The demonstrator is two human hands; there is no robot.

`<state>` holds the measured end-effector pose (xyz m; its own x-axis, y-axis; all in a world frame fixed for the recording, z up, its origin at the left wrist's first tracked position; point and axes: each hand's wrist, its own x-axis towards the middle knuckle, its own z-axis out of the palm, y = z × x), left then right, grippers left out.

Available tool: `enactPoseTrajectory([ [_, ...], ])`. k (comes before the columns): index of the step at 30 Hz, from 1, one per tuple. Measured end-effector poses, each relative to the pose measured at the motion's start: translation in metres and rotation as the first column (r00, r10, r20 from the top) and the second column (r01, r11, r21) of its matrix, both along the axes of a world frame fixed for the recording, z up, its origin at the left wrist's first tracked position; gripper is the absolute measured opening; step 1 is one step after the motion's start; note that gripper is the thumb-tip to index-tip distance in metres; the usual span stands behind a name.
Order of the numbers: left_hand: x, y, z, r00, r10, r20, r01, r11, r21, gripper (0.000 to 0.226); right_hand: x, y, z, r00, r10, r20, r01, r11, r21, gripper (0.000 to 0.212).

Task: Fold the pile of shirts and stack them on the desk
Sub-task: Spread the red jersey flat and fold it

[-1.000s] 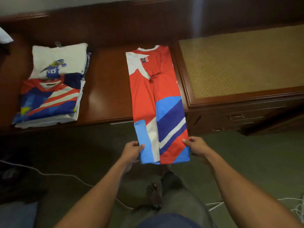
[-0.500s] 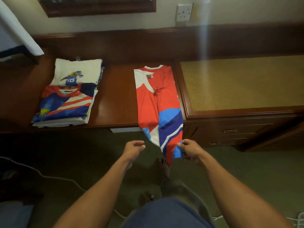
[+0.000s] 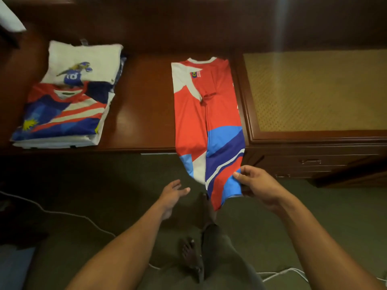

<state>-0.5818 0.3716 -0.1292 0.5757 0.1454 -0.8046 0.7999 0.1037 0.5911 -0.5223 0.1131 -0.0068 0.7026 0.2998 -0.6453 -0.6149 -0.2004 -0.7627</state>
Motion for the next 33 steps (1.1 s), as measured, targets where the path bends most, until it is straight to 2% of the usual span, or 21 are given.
enactPoseTrajectory([
  [1, 0.006, -0.002, -0.012, 1.0, 0.013, -0.002, -0.013, 0.998, -0.054, 0.076, 0.0, -0.001, -0.005, 1.0, 0.004, 0.001, -0.004, 1.0, 0.007, 0.01],
  [4, 0.025, -0.014, -0.037, 1.0, 0.017, 0.02, -0.013, 0.984, -0.179, 0.055, -0.004, -0.006, -0.023, 1.0, -0.015, -0.001, 0.015, 0.999, 0.04, 0.008],
  [7, 0.043, -0.023, -0.054, 0.999, 0.031, 0.017, -0.026, 0.968, -0.248, 0.043, -0.008, -0.011, -0.033, 0.998, -0.048, -0.027, 0.05, 0.996, 0.08, 0.009],
  [10, 0.049, -0.031, -0.059, 1.0, -0.026, 0.011, 0.028, 0.959, -0.282, 0.032, -0.012, -0.015, -0.039, 0.995, -0.084, -0.047, 0.088, 0.991, 0.1, 0.007],
  [14, 0.039, -0.037, -0.049, 0.993, -0.114, 0.007, 0.113, 0.971, -0.211, 0.032, -0.014, -0.016, -0.038, 0.992, -0.109, -0.062, 0.115, 0.988, 0.104, 0.006],
  [18, 0.01, -0.033, -0.036, 0.992, -0.122, 0.019, 0.123, 0.979, -0.162, 0.031, -0.014, -0.018, -0.031, 0.988, -0.144, -0.062, 0.148, 0.986, 0.077, 0.006],
  [21, -0.011, -0.024, -0.024, 0.991, -0.132, -0.032, 0.13, 0.99, -0.054, 0.035, -0.015, -0.02, -0.026, 0.984, -0.167, -0.065, 0.169, 0.985, 0.021, 0.009],
  [25, -0.031, -0.015, 0.006, 1.0, -0.022, -0.003, 0.022, 0.999, -0.043, 0.026, -0.017, -0.024, -0.027, 0.984, -0.17, -0.059, 0.168, 0.985, -0.042, 0.008],
  [29, -0.034, -0.01, 0.051, 1.0, 0.011, 0.021, -0.011, 1.0, 0.005, 0.02, -0.016, -0.024, -0.02, 0.975, -0.212, -0.072, 0.206, 0.975, -0.085, 0.01],
  [33, -0.018, -0.006, 0.095, 0.998, 0.052, 0.022, -0.053, 0.998, 0.039, 0.019, -0.006, -0.022, -0.006, 0.969, -0.246, 0.012, 0.243, 0.947, -0.209, 0.009],
])
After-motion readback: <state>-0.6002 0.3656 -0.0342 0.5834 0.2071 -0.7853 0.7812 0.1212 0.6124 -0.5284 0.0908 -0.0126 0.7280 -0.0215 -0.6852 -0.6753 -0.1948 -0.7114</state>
